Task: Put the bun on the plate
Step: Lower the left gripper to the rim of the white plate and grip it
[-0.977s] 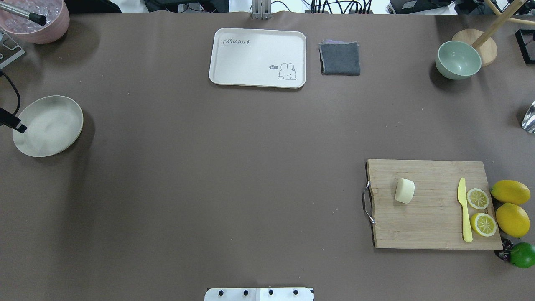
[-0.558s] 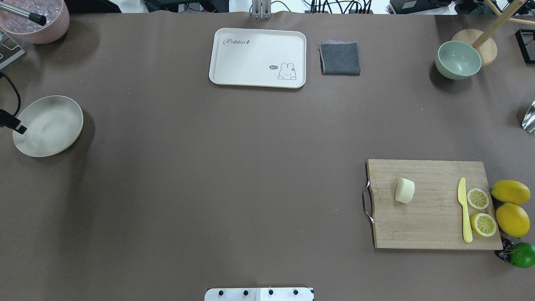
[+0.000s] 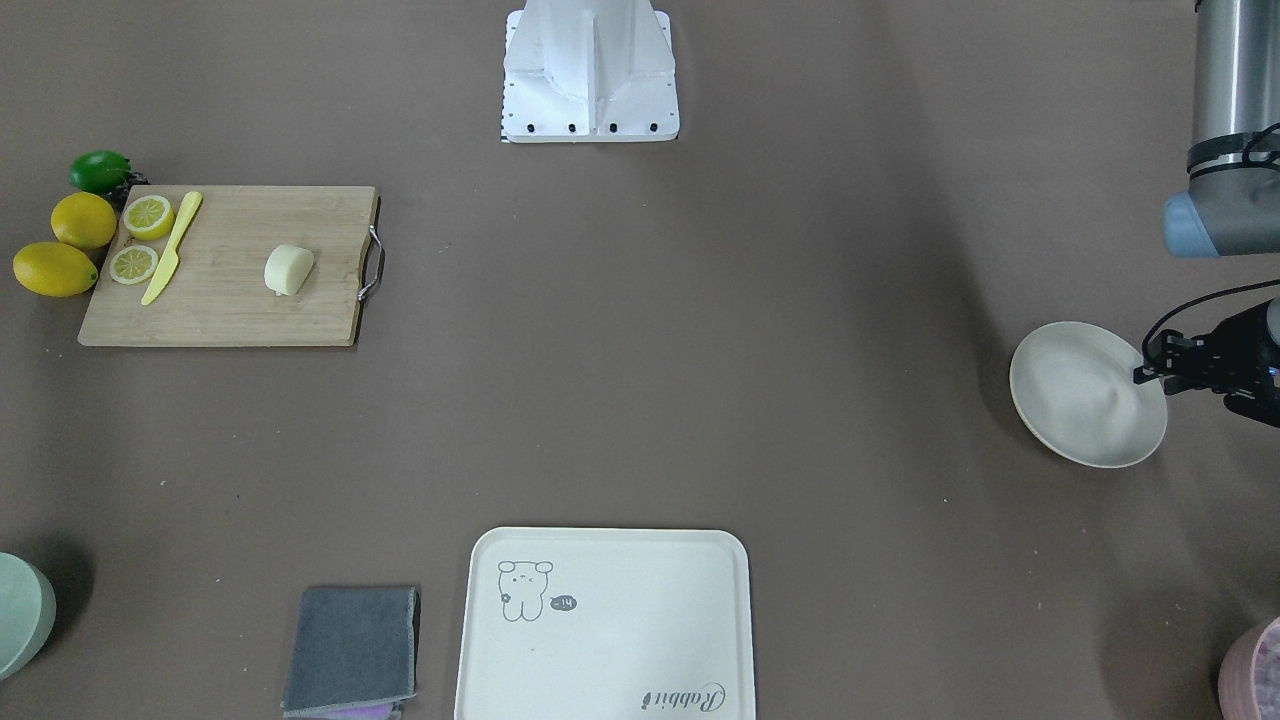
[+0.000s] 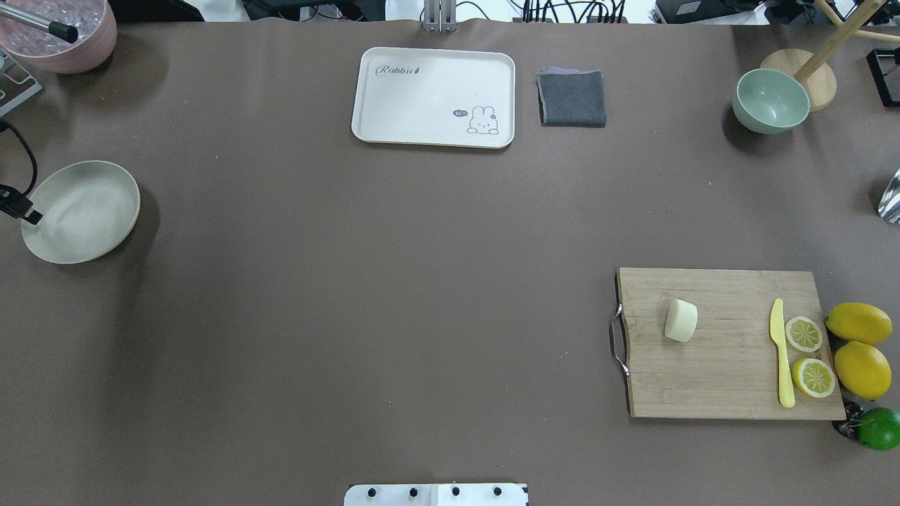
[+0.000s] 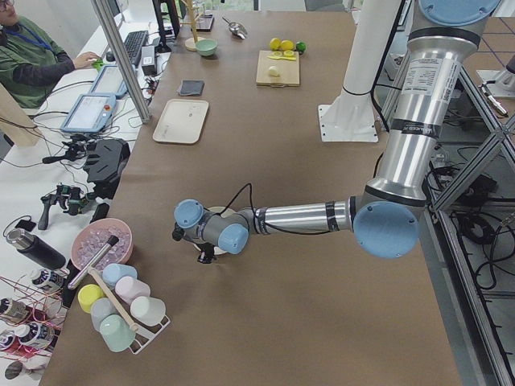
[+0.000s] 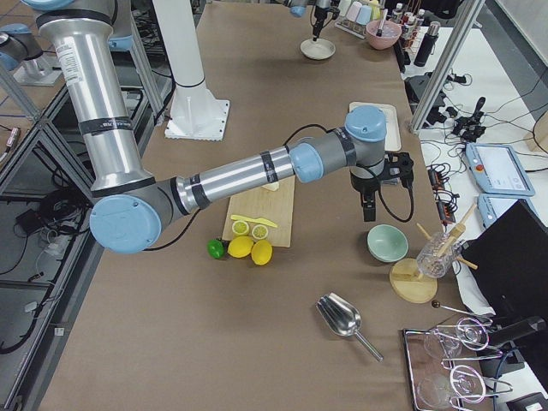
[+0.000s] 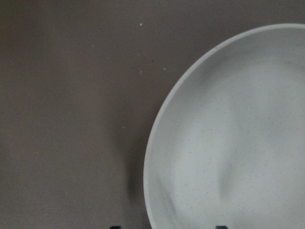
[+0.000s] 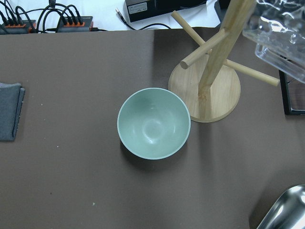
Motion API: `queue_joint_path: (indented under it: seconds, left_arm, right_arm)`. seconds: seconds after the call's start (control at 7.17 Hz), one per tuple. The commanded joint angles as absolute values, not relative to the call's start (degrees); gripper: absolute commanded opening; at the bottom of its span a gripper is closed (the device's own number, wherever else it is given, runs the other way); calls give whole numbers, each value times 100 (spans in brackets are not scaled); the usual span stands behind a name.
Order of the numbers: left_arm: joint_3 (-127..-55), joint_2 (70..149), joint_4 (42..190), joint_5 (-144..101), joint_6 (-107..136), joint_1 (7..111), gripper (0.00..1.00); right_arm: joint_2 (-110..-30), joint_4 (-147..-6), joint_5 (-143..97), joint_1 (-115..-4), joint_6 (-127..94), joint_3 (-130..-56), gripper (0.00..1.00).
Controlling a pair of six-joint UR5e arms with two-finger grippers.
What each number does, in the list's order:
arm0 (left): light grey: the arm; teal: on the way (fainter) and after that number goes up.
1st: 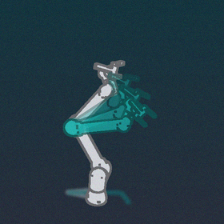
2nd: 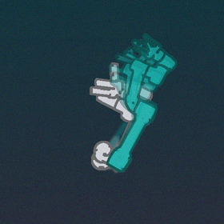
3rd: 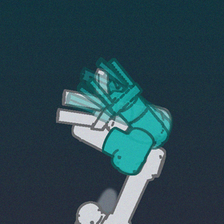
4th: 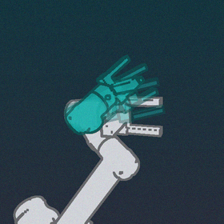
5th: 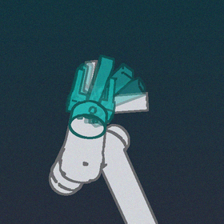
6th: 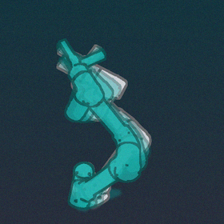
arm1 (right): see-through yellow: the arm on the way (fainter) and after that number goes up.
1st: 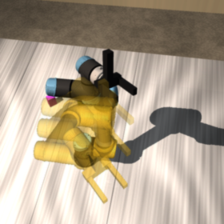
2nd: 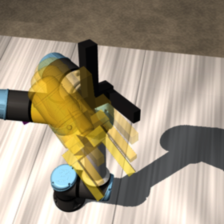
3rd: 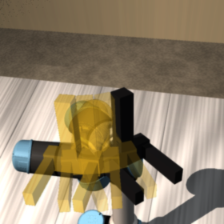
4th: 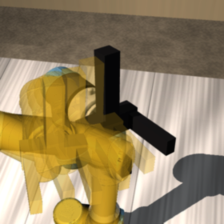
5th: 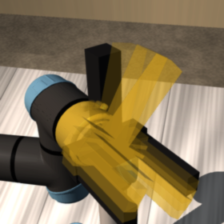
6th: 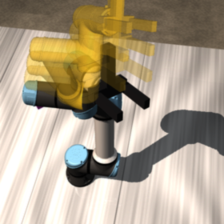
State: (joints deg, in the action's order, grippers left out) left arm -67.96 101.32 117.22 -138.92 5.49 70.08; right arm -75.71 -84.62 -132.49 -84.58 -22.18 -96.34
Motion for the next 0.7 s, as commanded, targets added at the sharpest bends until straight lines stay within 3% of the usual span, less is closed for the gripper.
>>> queue_joint_path:
  seconds: [0.0,0.56]
  left_arm:
    - [-6794,10107,11865,-13878,545,7005,0]
    - [-7178,10439,11804,-14475,946,7619,0]
  right_arm:
    - [-7541,-8473,-13271,-8455,-2188,-9650,100]
    - [-7558,-8534,-13254,-8368,-2171,-9826,100]
